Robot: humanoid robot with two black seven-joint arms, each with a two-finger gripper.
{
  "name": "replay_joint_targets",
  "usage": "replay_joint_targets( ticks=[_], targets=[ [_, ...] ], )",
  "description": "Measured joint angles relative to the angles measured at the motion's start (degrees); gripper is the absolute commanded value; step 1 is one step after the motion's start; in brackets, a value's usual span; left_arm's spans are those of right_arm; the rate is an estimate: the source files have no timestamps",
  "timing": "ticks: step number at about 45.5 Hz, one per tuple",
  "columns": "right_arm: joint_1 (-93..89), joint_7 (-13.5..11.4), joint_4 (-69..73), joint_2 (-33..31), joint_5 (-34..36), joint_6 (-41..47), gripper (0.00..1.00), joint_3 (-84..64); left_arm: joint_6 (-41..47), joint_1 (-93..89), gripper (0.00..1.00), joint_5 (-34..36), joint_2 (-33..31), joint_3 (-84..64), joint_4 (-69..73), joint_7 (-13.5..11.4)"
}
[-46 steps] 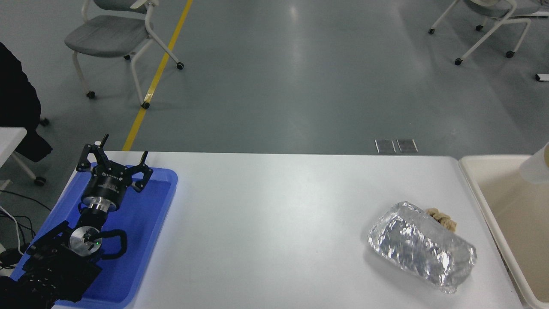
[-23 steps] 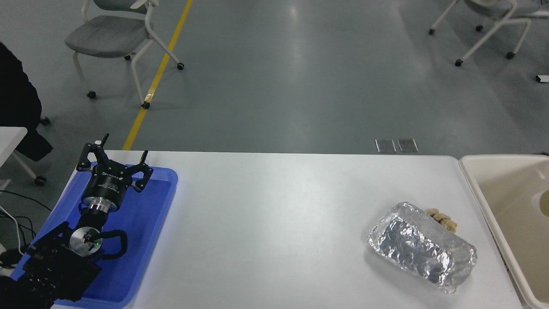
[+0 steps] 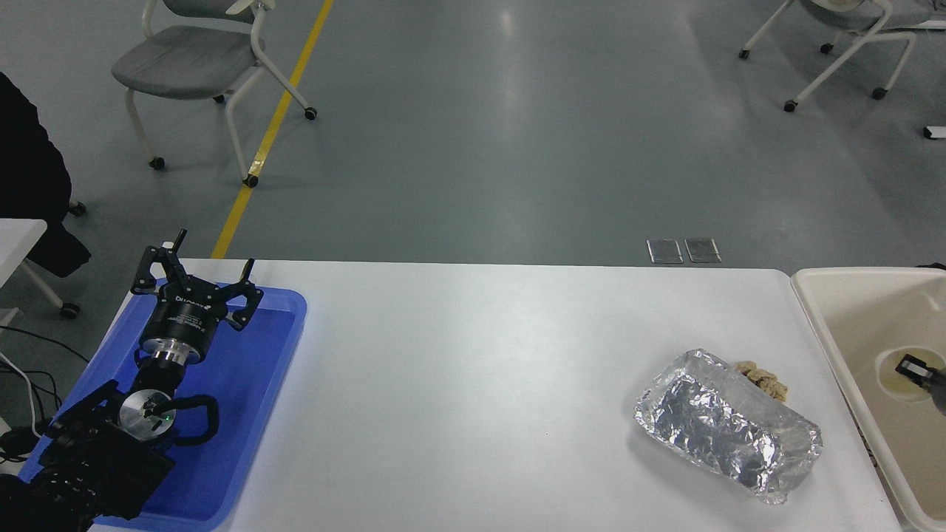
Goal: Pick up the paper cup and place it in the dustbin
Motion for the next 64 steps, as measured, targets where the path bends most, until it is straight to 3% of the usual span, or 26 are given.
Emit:
replay_joint_targets(
  ticks=[22, 32, 42, 54, 64],
  targets=[
    [7.1, 0.0, 4.6, -3.8, -0.9, 1.9, 1.0, -1.9, 0.0, -0.1, 1.0, 0.0, 0.0, 0.0, 0.0, 0.0],
    [23.1, 0.1, 21.8, -11.8, -4.7, 4.4, 1.0, -10.9, 0.0, -0.1, 1.0, 0.0, -0.1, 0.0, -0.1, 0.0],
    [43.9, 0.0, 42.3, -15.1, -9.1, 9.5, 1.0, -23.3, 0.0, -0.1, 1.0, 0.0, -0.1, 0.0, -0.1, 0.0],
    [66.1, -0.1, 61.7, -9.9, -10.3, 19.3, 1.0, -34.0, 0.0, -0.1, 1.0, 0.0, -0.1, 0.0, 0.0, 0.0],
    [76.8, -0.4, 68.2, -0.2, -2.7, 26.9, 1.0, -37.0, 0.0, -0.1, 1.0, 0.0, 0.0, 0.0, 0.0, 0.0]
  ],
)
